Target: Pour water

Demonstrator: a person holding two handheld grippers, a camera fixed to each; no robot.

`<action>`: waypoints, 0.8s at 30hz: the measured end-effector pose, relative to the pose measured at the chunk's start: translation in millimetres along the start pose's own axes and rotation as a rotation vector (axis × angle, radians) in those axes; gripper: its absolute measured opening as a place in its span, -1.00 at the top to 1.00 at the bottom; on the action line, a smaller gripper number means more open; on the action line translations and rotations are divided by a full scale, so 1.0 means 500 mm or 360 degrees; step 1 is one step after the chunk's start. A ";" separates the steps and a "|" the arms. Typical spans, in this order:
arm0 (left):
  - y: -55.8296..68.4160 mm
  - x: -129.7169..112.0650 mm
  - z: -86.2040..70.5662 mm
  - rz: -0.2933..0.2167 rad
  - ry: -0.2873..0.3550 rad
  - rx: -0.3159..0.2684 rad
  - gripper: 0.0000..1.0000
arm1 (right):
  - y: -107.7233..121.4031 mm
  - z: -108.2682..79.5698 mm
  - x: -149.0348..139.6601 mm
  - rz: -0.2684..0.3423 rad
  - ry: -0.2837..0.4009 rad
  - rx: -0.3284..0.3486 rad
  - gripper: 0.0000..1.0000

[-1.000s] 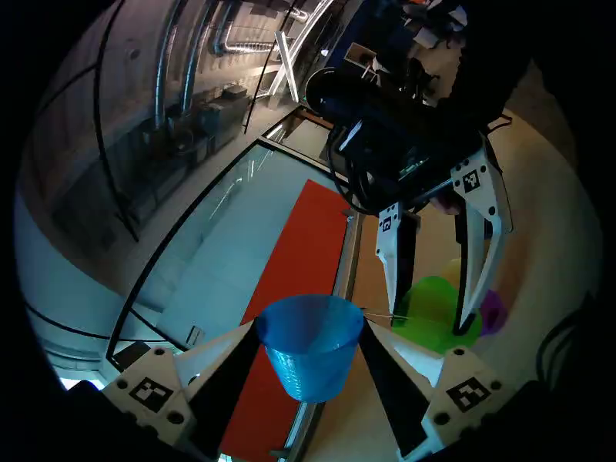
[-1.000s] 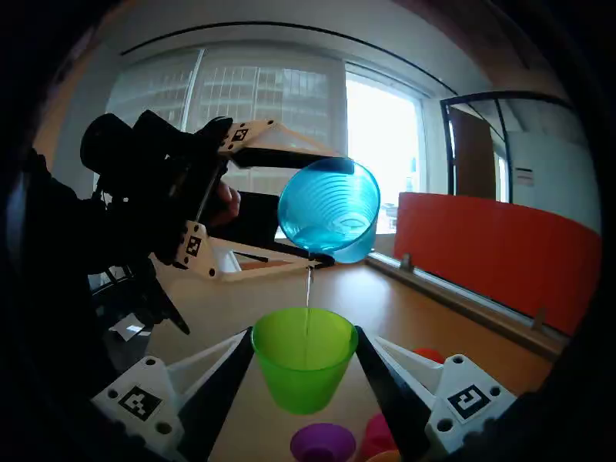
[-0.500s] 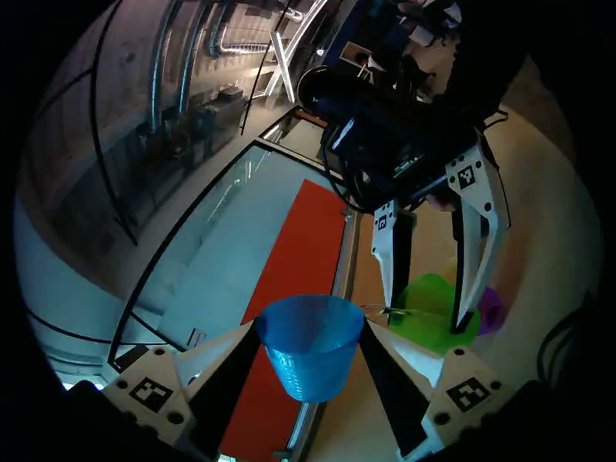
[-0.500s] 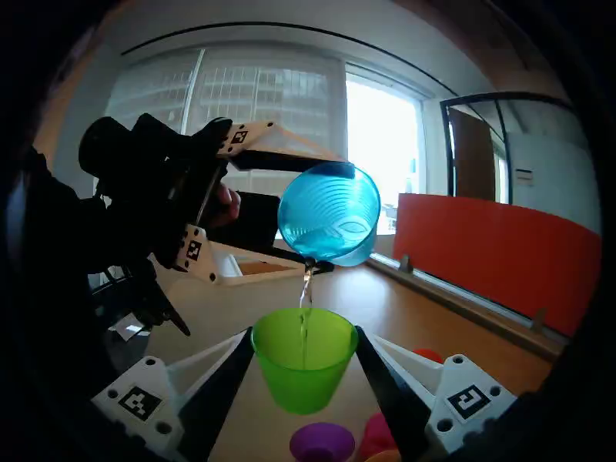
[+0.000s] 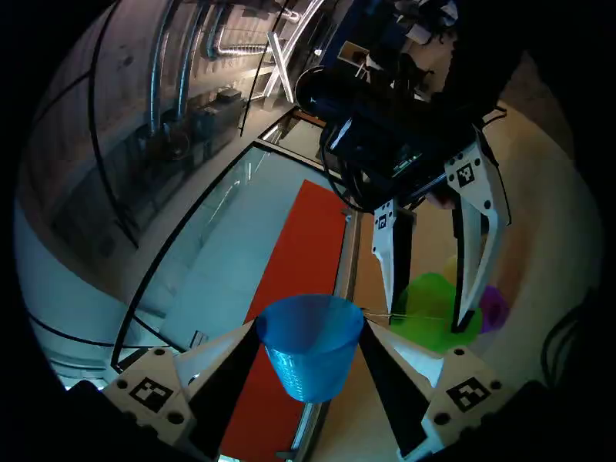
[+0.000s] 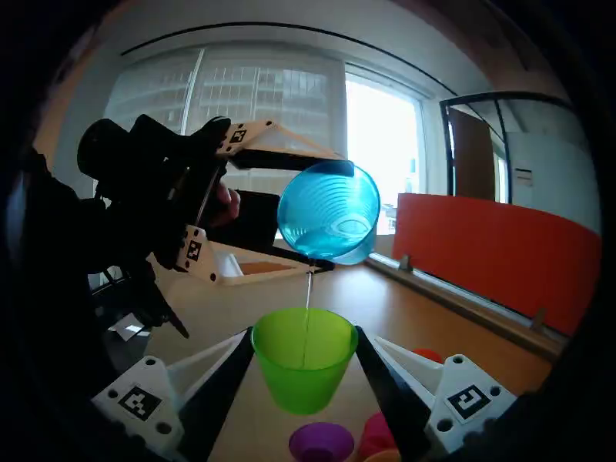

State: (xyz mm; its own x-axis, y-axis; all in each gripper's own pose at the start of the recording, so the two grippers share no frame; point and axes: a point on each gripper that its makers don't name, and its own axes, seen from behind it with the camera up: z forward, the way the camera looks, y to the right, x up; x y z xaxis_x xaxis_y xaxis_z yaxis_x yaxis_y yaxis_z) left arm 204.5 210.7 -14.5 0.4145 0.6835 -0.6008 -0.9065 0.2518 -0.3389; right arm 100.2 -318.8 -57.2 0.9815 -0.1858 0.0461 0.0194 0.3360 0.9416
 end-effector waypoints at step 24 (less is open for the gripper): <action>0.003 0.005 -0.002 0.0057 0.0005 0.0001 -0.75 | 0.001 -0.003 0.001 -0.0006 0.0003 -0.0005 -0.90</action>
State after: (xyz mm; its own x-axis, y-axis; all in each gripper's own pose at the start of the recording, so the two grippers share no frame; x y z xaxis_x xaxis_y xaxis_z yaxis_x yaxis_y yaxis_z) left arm 204.2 212.2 -17.3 0.3823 0.6900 -0.6147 -0.9207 0.2281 -0.3167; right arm 101.0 -317.3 -57.2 0.9818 -0.1851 0.0418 0.0236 0.3381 0.9408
